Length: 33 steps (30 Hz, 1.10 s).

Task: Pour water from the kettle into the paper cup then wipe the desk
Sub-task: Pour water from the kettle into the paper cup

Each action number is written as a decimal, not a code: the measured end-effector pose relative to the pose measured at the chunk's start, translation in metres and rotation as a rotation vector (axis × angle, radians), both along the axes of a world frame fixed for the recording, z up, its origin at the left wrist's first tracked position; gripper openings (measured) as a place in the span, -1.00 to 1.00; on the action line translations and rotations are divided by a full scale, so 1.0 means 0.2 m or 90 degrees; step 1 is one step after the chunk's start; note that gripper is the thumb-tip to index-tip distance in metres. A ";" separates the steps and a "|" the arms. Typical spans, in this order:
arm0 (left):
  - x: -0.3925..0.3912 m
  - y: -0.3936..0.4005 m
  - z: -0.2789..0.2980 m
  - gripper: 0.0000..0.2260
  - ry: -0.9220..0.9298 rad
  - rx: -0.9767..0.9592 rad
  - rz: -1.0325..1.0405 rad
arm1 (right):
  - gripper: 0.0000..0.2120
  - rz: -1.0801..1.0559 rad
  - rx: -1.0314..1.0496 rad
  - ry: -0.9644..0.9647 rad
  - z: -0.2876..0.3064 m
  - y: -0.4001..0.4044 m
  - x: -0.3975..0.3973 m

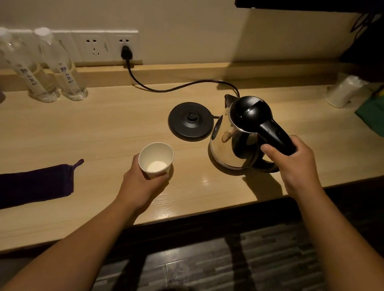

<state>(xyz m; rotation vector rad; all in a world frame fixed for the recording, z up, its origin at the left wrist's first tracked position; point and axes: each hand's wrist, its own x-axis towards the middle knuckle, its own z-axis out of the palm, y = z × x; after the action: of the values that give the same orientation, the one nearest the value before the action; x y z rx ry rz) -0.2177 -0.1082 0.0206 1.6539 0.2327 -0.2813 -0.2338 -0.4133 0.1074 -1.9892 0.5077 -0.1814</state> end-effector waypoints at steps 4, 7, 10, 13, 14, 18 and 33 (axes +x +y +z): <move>0.01 0.00 0.00 -0.35 -0.023 0.048 -0.007 | -0.76 0.090 -0.038 -0.003 0.14 0.04 0.03; 0.02 0.01 -0.02 -0.36 -0.036 0.085 -0.015 | -0.75 0.182 -0.091 0.027 0.25 0.09 0.07; 0.03 0.03 -0.05 -0.34 -0.033 0.107 -0.020 | -0.70 0.278 -0.178 0.076 0.34 0.16 0.12; 0.04 0.04 -0.09 -0.30 -0.033 0.121 -0.023 | -0.73 0.366 -0.234 0.106 0.42 0.24 0.16; 0.04 0.05 -0.11 -0.30 -0.031 0.121 -0.022 | -0.74 0.388 -0.256 0.110 0.44 0.26 0.17; 0.05 0.05 -0.14 -0.28 -0.023 0.111 -0.013 | -0.70 0.439 -0.342 0.111 0.52 0.32 0.20; 0.07 0.06 -0.20 -0.29 -0.054 0.170 -0.020 | -0.63 0.601 -0.546 0.129 0.70 0.55 0.36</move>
<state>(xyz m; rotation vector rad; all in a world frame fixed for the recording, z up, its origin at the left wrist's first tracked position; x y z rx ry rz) -0.2033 -0.0971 -0.0199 1.9307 0.1866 -0.2098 -0.1617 -0.3038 0.2473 -2.8681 -0.5251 0.4732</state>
